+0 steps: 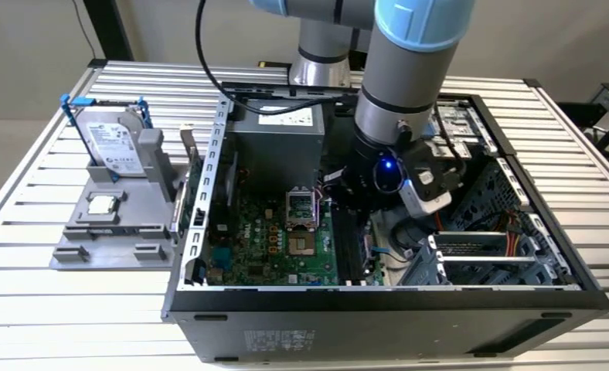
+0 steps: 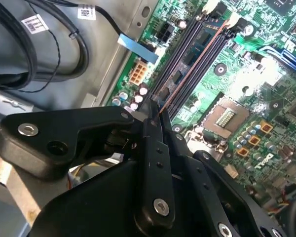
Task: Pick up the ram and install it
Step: 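Insert the ram into the slot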
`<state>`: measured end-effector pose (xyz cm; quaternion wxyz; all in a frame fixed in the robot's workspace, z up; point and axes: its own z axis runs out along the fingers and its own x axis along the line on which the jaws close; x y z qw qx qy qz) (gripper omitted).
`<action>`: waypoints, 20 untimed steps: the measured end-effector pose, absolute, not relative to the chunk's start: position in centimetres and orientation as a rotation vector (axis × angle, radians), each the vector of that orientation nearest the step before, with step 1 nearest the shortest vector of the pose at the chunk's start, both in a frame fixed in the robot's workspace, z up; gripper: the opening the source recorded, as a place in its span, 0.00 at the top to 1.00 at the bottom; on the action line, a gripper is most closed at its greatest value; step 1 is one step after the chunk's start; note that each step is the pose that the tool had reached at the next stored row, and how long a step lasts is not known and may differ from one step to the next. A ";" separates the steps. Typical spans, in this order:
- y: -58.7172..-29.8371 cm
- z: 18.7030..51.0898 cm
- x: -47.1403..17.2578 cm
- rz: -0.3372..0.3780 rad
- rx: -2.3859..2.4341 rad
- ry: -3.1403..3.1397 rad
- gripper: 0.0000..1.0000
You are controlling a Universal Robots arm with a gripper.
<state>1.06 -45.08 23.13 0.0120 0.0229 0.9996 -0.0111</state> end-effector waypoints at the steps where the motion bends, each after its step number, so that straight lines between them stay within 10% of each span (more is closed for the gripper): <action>1: -45.2 23.0 1.1 -0.035 0.068 3.117 1.00; 20: -45.1 21.8 1.2 -0.048 0.045 3.121 1.00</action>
